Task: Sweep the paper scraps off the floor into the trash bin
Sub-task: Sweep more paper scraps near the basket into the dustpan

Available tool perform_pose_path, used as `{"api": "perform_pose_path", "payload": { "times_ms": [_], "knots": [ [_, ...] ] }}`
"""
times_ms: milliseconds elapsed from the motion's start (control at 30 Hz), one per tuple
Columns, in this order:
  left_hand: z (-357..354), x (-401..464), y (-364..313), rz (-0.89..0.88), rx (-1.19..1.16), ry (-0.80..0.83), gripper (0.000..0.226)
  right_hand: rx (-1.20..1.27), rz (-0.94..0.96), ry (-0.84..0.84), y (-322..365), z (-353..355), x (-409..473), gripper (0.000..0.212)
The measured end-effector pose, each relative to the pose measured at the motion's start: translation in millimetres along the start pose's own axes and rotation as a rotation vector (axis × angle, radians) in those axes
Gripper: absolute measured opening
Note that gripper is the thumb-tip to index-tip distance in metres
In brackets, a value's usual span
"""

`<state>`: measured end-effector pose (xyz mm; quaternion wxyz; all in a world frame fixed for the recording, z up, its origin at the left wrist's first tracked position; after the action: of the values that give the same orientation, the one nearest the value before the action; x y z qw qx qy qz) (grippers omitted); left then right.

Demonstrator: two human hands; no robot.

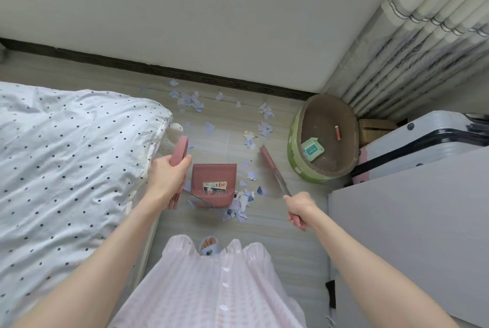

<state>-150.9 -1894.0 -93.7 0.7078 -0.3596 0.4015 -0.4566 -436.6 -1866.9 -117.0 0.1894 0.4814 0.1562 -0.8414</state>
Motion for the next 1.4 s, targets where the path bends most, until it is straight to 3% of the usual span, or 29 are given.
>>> {"api": "perform_pose_path", "payload": {
  "times_ms": [100, 400, 633, 933, 1400],
  "knots": [
    [-0.9, -22.3, 3.4, 0.018, 0.015, -0.039, 0.039, -0.19, 0.094, -0.072, -4.1, 5.7, 1.1, 0.054],
    [-12.0, -100.6, 29.4, 0.177, 0.055, -0.258, 0.041, -0.595, 0.374, -0.242, -4.8, 19.1, 16.3, 0.022],
    [-3.4, -136.9, 58.0, 0.336, 0.052, -0.342, 0.036, -0.937, 0.608, -0.31, 22.6, -37.5, 15.9, 0.024],
    [18.1, -151.0, 81.0, 0.355, 0.103, -0.386, 0.032, -1.044, 0.676, -0.344, 24.5, -91.5, 38.6, 0.037],
    [49.9, -167.0, 90.2, 0.38, 0.136, -0.397, 0.034, -1.209, 0.68, -0.325, 65.7, -122.1, 42.7, 0.031]
  ]
}}
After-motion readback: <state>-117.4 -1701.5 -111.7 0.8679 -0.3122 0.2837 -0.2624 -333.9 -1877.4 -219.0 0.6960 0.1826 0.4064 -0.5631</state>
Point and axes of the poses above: each hand's wrist, its own x-axis towards the middle knuckle, its own z-axis out of the back of the hand, y = z × x, the point moved 3 cm from there along x, towards the middle knuckle, and after that the axes turned 15 degrees about -z, right-handed, at the moved point
